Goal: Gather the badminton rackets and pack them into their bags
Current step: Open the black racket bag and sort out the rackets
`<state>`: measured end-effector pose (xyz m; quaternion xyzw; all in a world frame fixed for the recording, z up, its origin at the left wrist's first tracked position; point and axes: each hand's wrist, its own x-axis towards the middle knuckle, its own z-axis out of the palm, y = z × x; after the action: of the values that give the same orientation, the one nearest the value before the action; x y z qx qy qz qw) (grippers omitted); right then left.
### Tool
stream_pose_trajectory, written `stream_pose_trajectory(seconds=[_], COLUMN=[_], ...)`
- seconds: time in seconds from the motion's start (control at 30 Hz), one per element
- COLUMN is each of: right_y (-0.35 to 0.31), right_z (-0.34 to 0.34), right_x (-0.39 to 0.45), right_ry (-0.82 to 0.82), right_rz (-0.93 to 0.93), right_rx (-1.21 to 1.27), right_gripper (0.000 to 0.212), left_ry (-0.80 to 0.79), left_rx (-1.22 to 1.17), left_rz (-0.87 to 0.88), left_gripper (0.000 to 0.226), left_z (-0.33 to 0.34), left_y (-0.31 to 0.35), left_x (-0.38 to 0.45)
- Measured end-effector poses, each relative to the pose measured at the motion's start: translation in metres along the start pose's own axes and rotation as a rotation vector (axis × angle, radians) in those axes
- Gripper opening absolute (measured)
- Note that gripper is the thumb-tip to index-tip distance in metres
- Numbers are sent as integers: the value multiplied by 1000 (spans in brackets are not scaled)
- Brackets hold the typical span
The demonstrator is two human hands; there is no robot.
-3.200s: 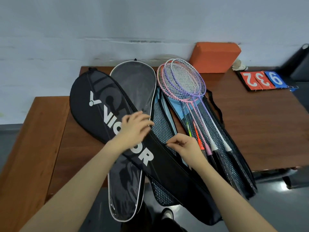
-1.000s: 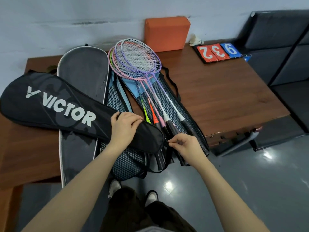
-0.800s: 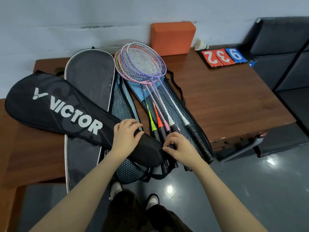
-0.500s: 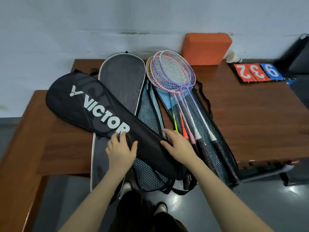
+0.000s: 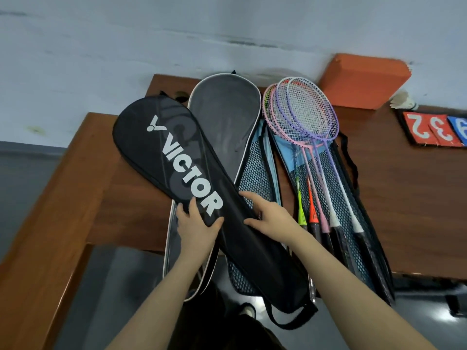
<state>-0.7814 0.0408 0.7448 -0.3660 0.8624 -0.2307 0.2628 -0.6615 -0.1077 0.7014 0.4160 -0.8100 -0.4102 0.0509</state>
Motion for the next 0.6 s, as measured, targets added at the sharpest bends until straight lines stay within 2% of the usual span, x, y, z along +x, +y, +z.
stream_pose_trajectory(seconds=[0.13, 0.27, 0.47, 0.6], right_y=[-4, -12, -36, -54], right_z=[18, 32, 45, 45], right_x=[-10, -13, -17, -15], right_ry=[94, 220, 379, 393], right_rz=[20, 19, -117, -93], right_rx=[68, 164, 180, 410], right_gripper=[59, 55, 39, 39], left_ry=[27, 124, 316, 373], left_rx=[-211, -305, -281, -246], left_rz=[-56, -71, 25, 148], left_gripper=[91, 83, 58, 46], left_z=[-4, -7, -26, -53], left_y=[-4, -2, 15, 24], left_x=[-10, -23, -41, -38])
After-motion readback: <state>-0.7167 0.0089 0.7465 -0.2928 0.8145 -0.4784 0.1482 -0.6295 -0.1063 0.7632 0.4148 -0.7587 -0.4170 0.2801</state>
